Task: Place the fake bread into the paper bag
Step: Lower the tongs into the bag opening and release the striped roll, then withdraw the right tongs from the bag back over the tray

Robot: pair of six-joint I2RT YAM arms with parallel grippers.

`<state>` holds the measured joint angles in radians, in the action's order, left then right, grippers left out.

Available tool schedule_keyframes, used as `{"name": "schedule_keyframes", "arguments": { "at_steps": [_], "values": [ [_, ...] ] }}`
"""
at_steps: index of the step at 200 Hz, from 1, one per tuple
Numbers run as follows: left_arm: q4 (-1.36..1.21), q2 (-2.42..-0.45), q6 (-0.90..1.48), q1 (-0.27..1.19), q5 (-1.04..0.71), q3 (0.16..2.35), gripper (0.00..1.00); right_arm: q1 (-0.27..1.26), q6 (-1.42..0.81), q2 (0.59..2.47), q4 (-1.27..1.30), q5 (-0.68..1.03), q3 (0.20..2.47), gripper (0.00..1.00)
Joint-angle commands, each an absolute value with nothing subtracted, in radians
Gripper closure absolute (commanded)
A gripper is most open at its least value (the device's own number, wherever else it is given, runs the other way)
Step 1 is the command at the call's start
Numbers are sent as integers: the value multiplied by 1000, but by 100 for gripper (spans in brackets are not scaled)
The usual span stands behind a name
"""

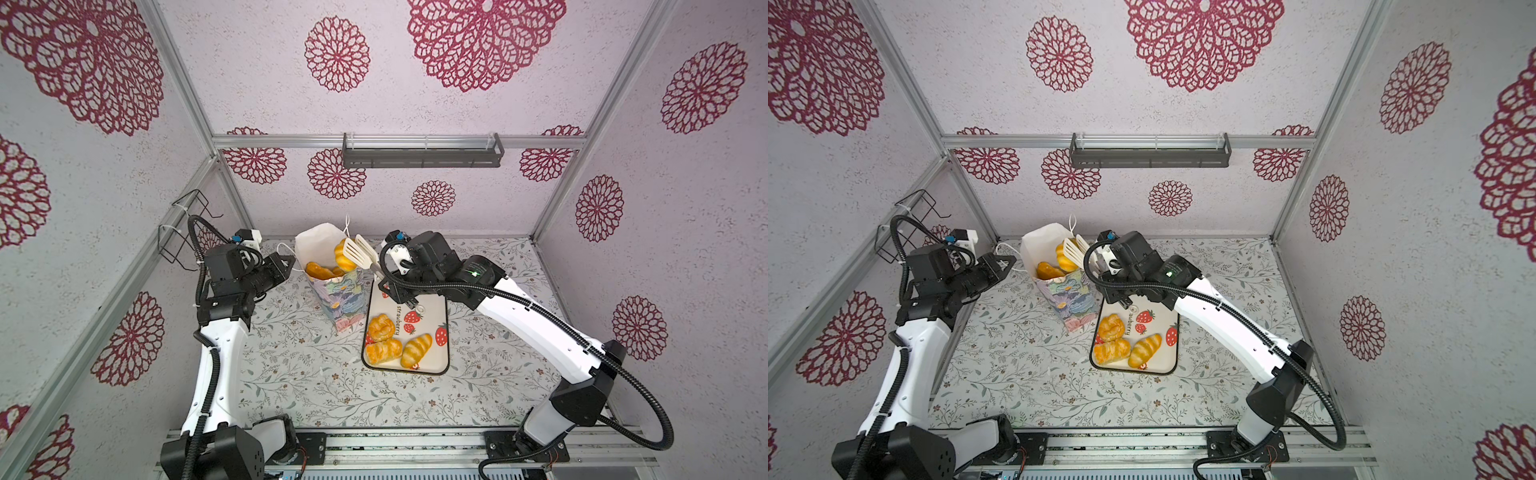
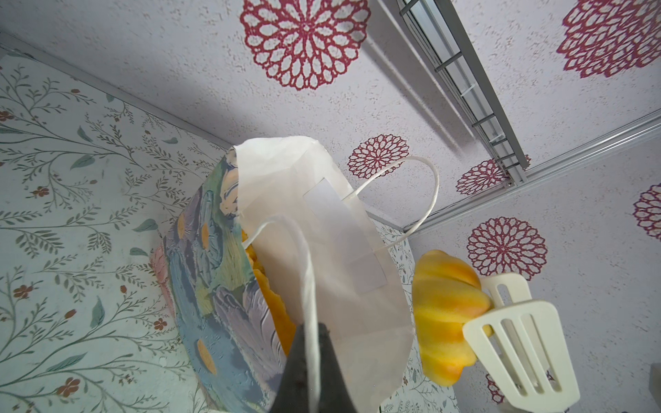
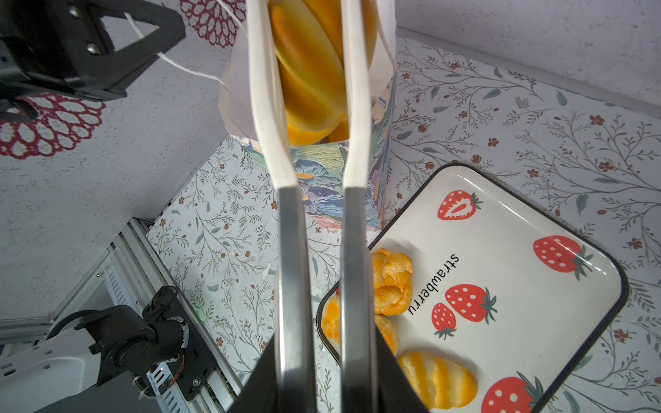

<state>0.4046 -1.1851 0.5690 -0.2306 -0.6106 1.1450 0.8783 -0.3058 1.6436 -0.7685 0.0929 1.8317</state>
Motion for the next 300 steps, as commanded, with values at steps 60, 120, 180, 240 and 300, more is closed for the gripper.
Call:
{"name": "schedule_keyframes", "arguments": {
  "at_steps": [60,120,180,240,300],
  "values": [
    [385,-1177,566,-230,-613,1138,100,882,-287,1680,-699,120,1917,54],
    [385,-1177,565,-230,-612,1138,100,882,-288,1677,-701,111,1927,49],
    [392,-1181,563,-231,-606,1141,100,883,-301,1610,-721,77,1875,49],
    [396,-1177,564,-231,-599,1140,100,881,-342,1489,-733,28,1711,49],
    [400,-1175,563,-231,-589,1140,100,882,-414,1374,-763,1,1548,49]
  ]
}}
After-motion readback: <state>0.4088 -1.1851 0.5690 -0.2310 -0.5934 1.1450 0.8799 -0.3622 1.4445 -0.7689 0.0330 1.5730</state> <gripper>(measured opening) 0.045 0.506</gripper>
